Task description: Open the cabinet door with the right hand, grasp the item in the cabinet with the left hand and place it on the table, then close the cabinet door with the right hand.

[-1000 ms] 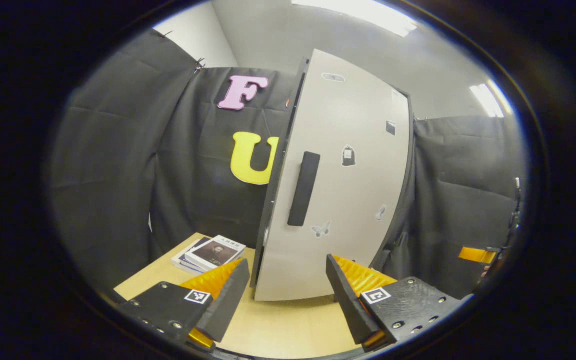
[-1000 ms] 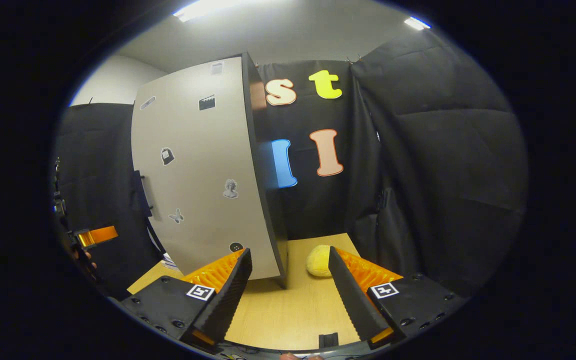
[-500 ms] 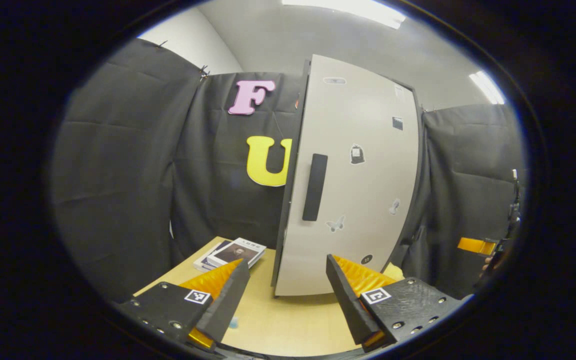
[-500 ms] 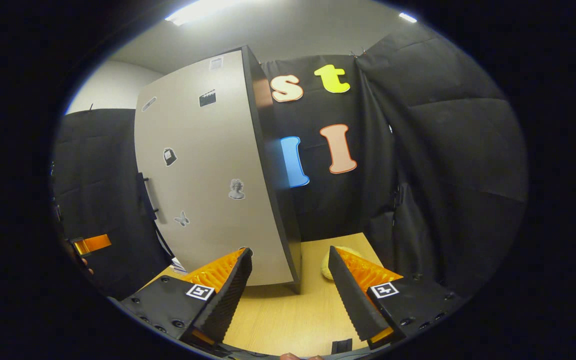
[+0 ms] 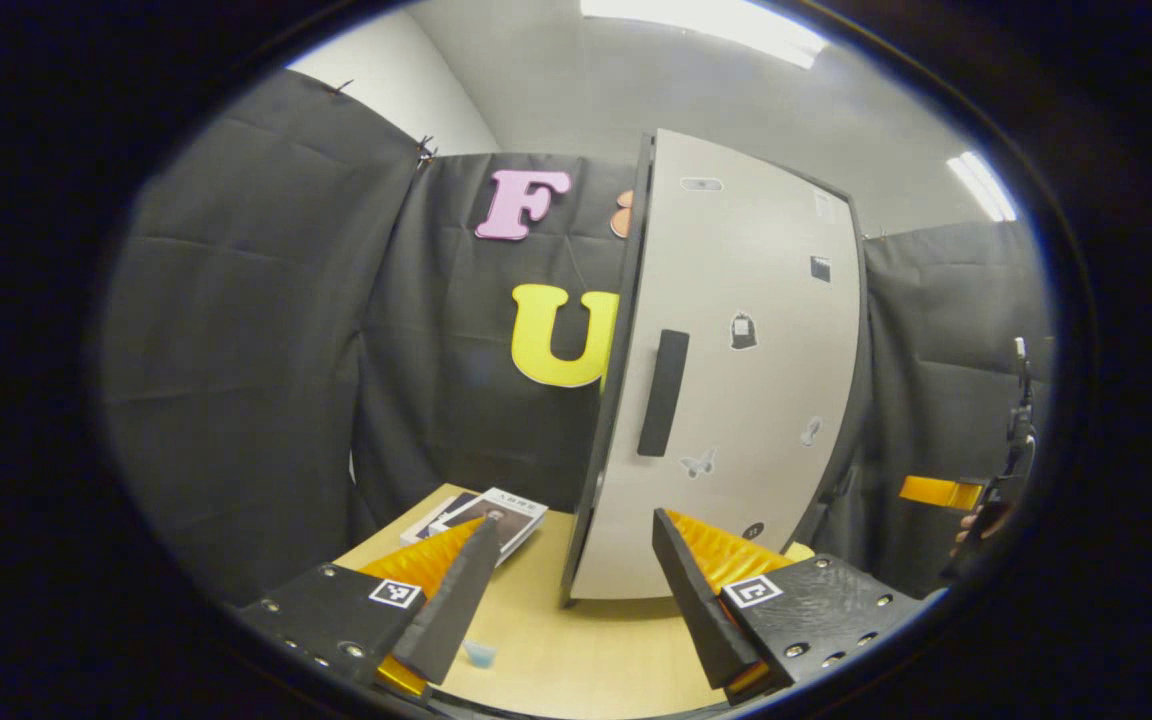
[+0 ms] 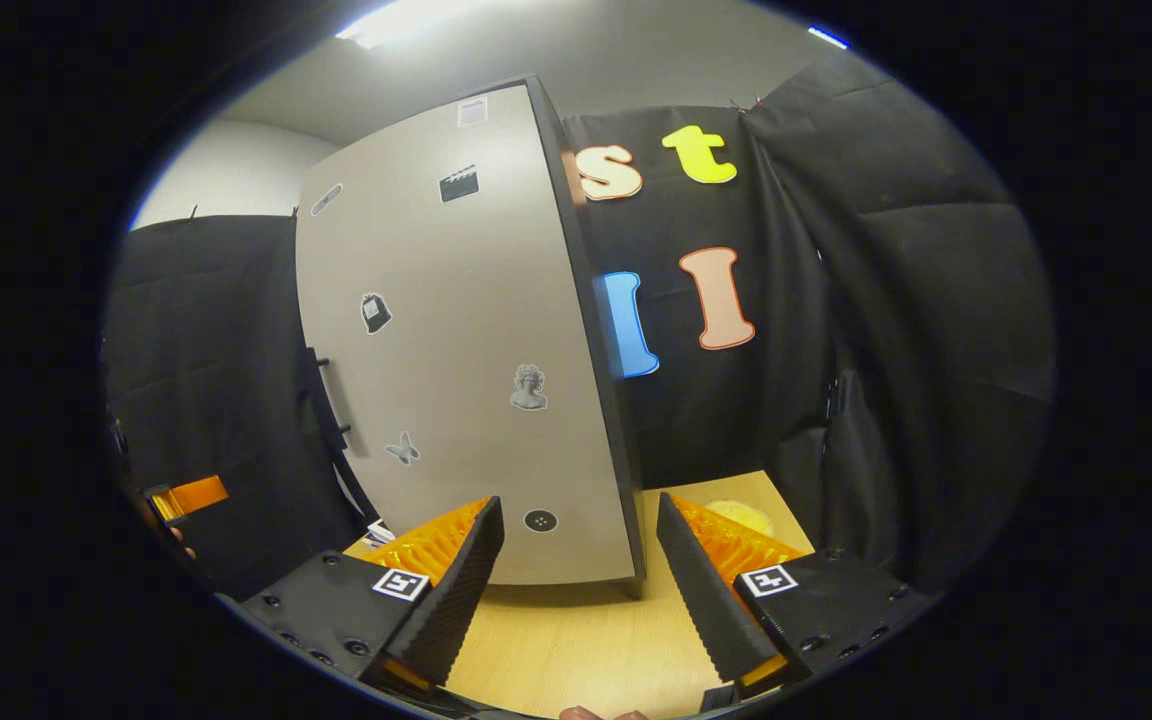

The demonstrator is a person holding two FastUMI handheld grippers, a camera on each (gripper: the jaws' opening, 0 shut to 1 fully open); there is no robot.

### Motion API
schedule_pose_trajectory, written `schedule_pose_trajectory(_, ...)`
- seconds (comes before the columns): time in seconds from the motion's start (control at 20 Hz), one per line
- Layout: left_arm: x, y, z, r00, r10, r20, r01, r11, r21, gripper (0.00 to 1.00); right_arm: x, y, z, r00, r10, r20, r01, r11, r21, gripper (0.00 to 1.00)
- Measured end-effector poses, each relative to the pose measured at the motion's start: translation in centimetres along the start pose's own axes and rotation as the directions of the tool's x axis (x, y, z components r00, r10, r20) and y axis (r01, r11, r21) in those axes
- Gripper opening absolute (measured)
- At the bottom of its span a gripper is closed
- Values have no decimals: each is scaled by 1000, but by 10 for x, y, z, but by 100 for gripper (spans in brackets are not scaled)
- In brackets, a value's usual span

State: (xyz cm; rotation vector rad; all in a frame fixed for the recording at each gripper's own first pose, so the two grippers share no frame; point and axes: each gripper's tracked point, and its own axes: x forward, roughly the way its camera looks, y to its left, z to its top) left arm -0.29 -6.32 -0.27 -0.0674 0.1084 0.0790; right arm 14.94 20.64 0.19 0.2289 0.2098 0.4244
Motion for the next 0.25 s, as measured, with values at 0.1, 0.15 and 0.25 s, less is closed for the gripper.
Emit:
schedule_pose_trajectory(0.1, 4, 4, 3, 1000, -14, 13, 14, 1000, -5, 92, 1, 4, 1, 1000, -14, -7, 14, 1000, -6, 97)
schedule_pose_trajectory(0.15, 7, 6, 5, 1000, -21, 23, 21, 1000, -5, 92, 2, 7, 2, 1000, -22, -3, 22, 1000, -12, 97)
schedule_pose_trajectory(0.25, 14, 12, 4, 999, -31, 30, 32, 999, -12, 91, 4, 8, 4, 999, -48, 5, 48, 999, -23, 97)
